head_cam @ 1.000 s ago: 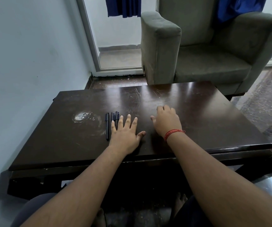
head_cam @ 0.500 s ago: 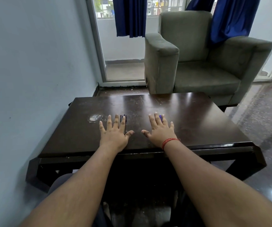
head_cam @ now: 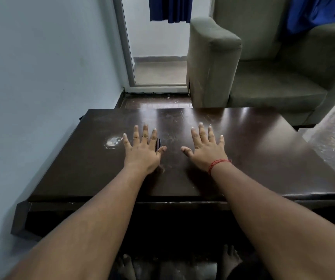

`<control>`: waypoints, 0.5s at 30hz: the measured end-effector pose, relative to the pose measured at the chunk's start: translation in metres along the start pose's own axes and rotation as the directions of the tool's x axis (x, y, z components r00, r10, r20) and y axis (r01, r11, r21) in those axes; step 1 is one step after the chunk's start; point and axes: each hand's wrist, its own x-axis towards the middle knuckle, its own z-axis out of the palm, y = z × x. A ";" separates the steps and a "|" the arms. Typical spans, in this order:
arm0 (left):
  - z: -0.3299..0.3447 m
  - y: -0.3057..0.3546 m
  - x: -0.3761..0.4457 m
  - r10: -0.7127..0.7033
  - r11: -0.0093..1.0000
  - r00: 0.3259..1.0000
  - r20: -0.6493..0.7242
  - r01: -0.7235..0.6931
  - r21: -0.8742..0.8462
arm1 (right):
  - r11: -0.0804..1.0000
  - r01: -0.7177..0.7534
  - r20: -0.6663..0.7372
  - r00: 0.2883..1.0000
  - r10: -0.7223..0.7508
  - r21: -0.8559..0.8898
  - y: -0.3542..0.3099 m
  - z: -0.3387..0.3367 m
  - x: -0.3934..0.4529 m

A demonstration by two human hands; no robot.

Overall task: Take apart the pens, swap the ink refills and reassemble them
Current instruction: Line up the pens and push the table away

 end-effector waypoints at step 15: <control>-0.068 -0.021 0.211 0.006 1.000 0.986 0.166 -0.006 -0.002 | 0.999 0.026 0.173 0.984 -0.032 0.035 -0.005 -0.069 0.223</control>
